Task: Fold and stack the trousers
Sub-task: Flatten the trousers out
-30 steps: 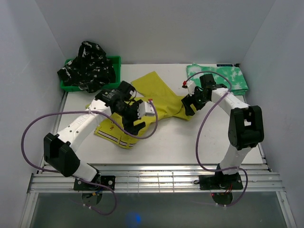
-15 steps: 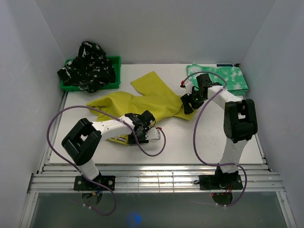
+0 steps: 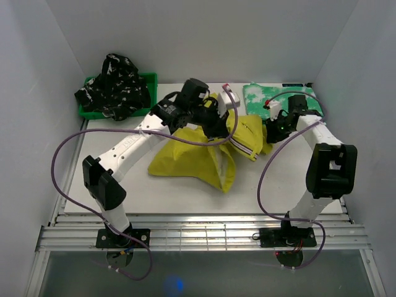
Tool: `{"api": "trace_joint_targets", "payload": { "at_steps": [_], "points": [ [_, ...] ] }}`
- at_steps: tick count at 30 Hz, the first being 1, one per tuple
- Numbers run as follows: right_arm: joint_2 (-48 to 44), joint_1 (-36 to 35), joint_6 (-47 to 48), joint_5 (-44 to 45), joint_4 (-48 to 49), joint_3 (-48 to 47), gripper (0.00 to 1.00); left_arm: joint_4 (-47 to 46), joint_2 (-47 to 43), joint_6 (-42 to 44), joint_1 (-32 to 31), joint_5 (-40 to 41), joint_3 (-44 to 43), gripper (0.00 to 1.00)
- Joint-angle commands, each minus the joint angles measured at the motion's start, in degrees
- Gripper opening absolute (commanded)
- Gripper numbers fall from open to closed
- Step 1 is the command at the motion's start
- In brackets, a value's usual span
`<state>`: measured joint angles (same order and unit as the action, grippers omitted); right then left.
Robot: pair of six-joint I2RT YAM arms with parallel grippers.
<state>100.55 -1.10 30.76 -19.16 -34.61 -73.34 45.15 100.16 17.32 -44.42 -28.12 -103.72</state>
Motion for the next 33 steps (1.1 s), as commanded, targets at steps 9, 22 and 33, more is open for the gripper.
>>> {"api": "trace_joint_targets", "payload": {
  "at_steps": [9, 22, 33],
  "points": [
    [-15.1, 1.7, 7.2, -9.4, -5.6, -0.7, 0.37, -24.0, -14.5, -46.1, 52.7, -38.4, 18.6, 0.00],
    [-5.9, -14.6, 3.9, -1.9, -4.5, -3.6, 0.57, 9.4, -8.0, -1.2, 77.6, -36.4, 29.4, 0.00],
    [17.4, -16.4, -17.4, -9.4, 3.5, -22.4, 0.90, 12.3, -5.5, 2.5, 78.4, -30.8, 29.2, 0.00]
  ]
}}
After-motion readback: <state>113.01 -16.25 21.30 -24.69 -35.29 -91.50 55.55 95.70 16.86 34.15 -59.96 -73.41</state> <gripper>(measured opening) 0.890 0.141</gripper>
